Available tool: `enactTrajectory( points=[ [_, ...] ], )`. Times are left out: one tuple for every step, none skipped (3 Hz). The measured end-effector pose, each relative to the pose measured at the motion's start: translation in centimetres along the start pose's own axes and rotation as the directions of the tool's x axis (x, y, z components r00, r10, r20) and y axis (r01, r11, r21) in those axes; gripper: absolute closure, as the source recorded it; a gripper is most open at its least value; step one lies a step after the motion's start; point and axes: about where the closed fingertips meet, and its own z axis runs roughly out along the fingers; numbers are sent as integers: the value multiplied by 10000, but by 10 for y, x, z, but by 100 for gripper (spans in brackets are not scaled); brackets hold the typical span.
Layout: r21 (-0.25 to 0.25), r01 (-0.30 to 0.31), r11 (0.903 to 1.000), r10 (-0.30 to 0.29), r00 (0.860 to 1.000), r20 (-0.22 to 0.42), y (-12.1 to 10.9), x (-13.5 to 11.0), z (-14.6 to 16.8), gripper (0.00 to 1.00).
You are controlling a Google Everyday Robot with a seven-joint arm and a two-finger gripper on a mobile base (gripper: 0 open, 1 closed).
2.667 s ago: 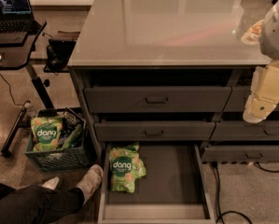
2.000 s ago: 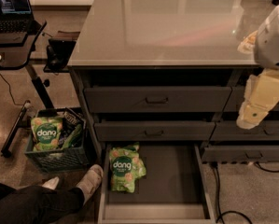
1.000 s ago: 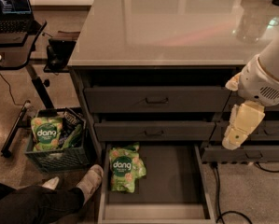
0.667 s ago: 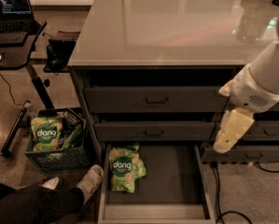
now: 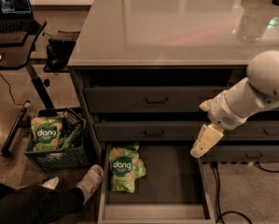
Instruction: Pick green rice chip bag from bottom drawer and place on counter
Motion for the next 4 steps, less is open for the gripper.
enactTrajectory(
  points=[
    [-222,-272,9994,281,9987,418,-14,6,43,0],
    [-222,-272,9994,281,9987,419,-14,6,44,0],
    [-270,-323,9991,336,9982,501,-14,10,64,0],
    [-467,-37,9989,75,9966,824,-13,16,120,0]
  ],
)
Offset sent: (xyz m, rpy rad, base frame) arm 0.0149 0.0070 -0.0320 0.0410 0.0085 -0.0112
